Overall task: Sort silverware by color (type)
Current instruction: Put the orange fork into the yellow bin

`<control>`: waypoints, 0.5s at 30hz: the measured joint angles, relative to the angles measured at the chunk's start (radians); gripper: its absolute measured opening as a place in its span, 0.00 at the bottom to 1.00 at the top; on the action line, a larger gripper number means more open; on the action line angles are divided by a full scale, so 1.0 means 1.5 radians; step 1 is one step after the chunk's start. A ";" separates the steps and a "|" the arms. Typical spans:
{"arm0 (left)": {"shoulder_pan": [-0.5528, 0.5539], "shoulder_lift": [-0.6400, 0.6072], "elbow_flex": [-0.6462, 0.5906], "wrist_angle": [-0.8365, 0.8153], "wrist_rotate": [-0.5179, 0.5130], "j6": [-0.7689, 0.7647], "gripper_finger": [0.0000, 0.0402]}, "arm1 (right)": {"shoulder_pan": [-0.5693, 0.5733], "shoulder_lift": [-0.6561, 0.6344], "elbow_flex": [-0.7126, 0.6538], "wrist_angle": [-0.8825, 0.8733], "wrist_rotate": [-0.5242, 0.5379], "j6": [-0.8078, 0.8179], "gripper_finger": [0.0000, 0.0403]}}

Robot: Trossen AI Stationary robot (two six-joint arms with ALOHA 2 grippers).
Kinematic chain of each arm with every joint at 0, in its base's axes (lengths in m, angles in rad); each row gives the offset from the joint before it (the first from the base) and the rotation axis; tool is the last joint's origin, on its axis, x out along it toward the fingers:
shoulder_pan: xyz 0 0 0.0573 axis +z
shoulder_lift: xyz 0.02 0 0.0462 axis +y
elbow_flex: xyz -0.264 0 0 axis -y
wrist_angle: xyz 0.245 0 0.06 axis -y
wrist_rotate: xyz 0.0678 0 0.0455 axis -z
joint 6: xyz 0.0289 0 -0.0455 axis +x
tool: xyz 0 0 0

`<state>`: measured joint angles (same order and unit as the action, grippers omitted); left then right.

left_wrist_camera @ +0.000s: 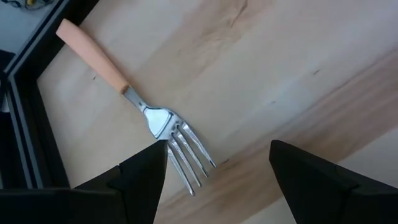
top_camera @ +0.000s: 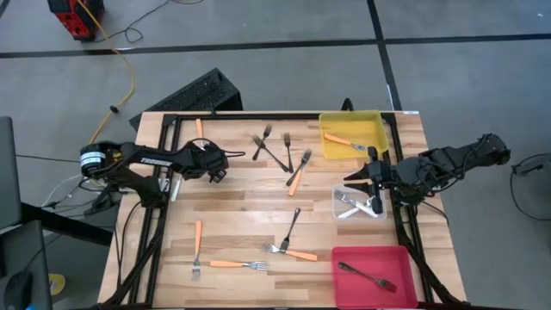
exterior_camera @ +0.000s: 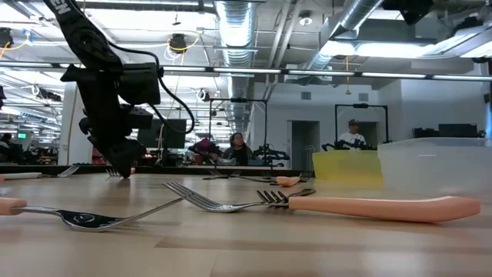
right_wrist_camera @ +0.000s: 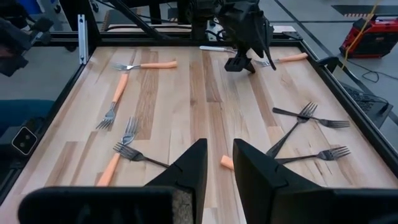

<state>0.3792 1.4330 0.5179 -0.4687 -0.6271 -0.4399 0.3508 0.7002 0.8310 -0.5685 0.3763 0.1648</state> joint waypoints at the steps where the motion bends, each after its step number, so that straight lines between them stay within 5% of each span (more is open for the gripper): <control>1: 0.003 0.000 0.000 -0.002 0.002 0.007 0.68 | 0.000 0.000 0.000 0.000 0.000 0.004 0.26; 15: 0.023 0.000 0.001 -0.037 0.015 0.025 0.67 | 0.000 0.000 0.000 -0.001 0.000 0.008 0.26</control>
<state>0.4142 1.4334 0.5189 -0.5248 -0.6042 -0.4022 0.3508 0.7002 0.8310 -0.5703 0.3763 0.1766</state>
